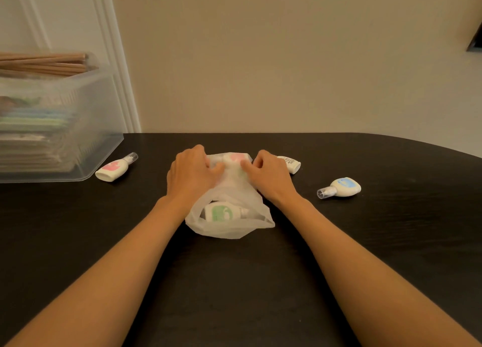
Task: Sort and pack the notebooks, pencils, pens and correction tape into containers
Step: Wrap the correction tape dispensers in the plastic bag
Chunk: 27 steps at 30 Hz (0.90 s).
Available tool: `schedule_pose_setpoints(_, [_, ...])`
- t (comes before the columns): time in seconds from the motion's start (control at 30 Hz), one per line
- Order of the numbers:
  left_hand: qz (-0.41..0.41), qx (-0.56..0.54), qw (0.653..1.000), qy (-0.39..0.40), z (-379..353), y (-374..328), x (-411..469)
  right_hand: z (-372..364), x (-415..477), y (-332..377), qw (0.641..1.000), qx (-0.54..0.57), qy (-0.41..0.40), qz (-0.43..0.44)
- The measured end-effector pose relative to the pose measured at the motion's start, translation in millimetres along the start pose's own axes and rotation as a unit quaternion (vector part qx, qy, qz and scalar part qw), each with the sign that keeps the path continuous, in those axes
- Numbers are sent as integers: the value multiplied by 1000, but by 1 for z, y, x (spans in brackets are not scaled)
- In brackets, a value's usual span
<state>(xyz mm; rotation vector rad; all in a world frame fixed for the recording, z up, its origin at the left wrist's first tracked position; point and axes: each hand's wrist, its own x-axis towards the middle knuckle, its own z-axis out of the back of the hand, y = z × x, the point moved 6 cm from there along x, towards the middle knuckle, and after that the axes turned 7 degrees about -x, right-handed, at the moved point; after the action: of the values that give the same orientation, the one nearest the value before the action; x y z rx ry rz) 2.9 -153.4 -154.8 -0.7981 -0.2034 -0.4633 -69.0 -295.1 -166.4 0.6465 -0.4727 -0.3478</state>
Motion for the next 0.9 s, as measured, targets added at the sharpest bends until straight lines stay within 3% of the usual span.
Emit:
schedule_pose_setpoints(0.1, [66, 18, 997, 24, -7, 6, 3, -6, 4, -6, 998, 30, 49, -38])
schedule_pose_setpoints(0.3, [68, -20, 997, 11, -10, 4, 3, -6, 7, 2, 998, -17, 56, 35])
schedule_pose_setpoints(0.6, [-40, 1, 999, 9, -9, -4, 3, -6, 6, 11, 984, -129, -2, 122])
schedule_pose_setpoints(0.7, [-52, -13, 999, 6, -9, -5, 2, -7, 6, 10, 983, -148, -2, 112])
schedule_pose_setpoints(0.77, [-57, 1, 998, -9, -6, -8, 1, -6, 6, 8, 991, -102, -1, 84])
schedule_pose_setpoints(0.9, [-50, -38, 998, 14, -11, -14, 6, 21, 1, 0, 986, -55, -155, 3])
